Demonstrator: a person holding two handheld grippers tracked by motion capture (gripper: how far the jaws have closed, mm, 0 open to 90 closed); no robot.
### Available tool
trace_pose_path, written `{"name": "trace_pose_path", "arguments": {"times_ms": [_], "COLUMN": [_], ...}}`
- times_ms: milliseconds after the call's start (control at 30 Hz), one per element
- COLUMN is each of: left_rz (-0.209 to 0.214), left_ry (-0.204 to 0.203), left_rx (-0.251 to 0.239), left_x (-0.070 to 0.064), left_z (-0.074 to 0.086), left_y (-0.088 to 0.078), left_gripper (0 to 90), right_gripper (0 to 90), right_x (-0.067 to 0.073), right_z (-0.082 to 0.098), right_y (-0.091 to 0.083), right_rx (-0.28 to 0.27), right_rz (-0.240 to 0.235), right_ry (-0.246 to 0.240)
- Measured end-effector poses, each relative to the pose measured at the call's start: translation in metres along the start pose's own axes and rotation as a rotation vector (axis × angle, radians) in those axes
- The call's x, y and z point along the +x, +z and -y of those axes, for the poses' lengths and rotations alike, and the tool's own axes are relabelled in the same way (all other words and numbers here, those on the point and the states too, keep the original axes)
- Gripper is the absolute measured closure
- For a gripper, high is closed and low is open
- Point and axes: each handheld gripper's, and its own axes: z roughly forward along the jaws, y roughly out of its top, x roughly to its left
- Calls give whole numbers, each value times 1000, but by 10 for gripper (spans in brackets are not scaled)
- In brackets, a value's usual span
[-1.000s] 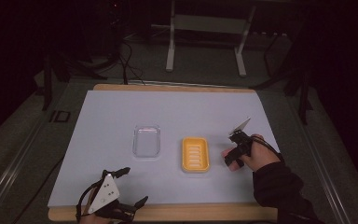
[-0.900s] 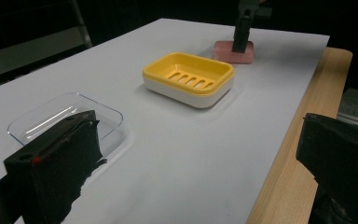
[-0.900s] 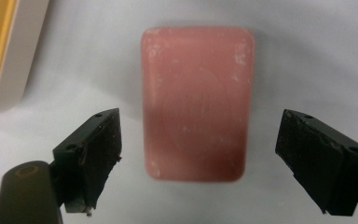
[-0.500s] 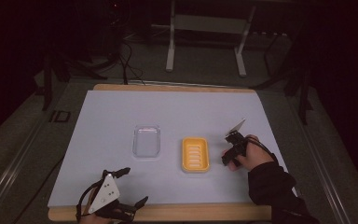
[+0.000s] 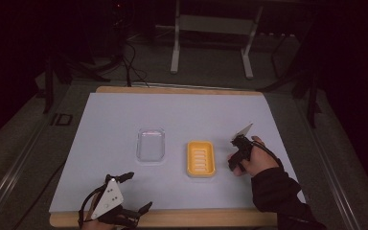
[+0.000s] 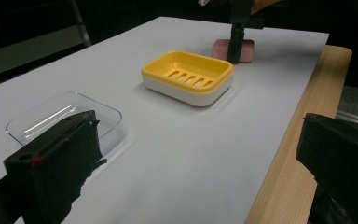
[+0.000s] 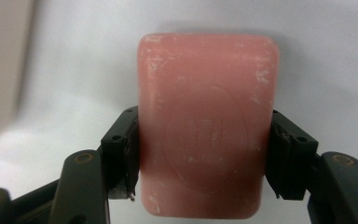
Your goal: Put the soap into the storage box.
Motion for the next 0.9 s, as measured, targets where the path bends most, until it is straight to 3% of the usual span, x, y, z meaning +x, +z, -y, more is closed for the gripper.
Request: {"name": "trace_pose_path", "arguments": {"times_ms": [267,567,900], "left_rz": [-1,-3,-4], "left_ry": [1,0,0], "left_rx": [0,1,0], "left_x": [0,0,0], "left_z": [0,0,0], "left_y": [0,0,0], "left_gripper": [4,4,4], "right_gripper": [376,376,376], "right_x": [5,14,27], "right_z": [2,1,-6], "right_y": [-15,-41,-69], "right_rx": [17,-18,-73], "right_rz": [21,51,52], "right_ry": [75,154,153]}}
